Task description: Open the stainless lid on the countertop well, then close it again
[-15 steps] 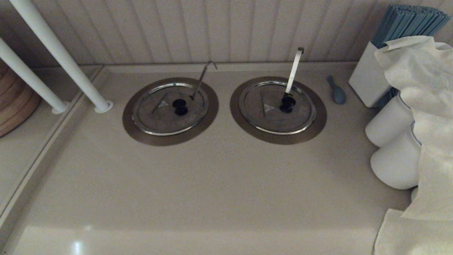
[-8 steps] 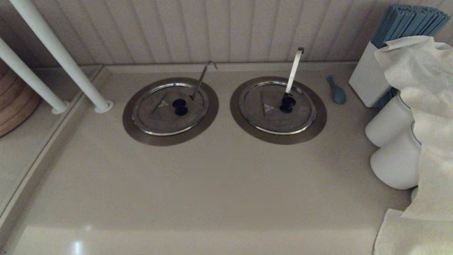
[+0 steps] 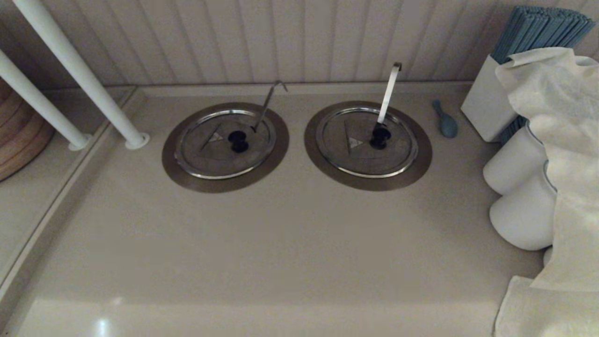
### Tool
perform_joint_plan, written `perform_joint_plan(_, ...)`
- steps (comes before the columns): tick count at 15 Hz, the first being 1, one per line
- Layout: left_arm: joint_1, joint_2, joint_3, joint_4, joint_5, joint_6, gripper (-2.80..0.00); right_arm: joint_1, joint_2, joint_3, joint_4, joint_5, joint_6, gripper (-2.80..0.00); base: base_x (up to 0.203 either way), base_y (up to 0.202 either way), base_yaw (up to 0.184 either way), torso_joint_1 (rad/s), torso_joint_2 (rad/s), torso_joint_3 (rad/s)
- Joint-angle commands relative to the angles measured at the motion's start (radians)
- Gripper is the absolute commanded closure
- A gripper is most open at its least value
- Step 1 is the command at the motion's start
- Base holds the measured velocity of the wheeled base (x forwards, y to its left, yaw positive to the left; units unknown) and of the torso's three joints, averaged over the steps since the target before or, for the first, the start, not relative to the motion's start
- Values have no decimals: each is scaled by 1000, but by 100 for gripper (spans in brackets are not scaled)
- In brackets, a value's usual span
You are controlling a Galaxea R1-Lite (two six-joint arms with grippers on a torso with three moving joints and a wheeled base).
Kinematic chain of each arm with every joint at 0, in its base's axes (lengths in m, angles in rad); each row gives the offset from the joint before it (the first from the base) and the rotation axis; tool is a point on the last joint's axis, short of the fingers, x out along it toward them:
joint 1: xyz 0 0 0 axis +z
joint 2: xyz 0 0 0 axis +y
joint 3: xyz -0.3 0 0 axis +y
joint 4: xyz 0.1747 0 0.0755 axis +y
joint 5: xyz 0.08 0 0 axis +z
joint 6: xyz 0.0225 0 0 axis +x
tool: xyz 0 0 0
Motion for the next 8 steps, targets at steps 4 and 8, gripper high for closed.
perform_joint_plan(4, 0, 2, -1, -3, 2, -46, 0, 0, 0, 0, 0, 0, 0, 0, 0, 0, 0, 0, 0, 0)
perform_joint_plan(8, 0, 2, -1, -4, 7, -64, 0, 0, 1, 0, 0, 1, -1, 0, 0, 0, 0, 0, 0, 0)
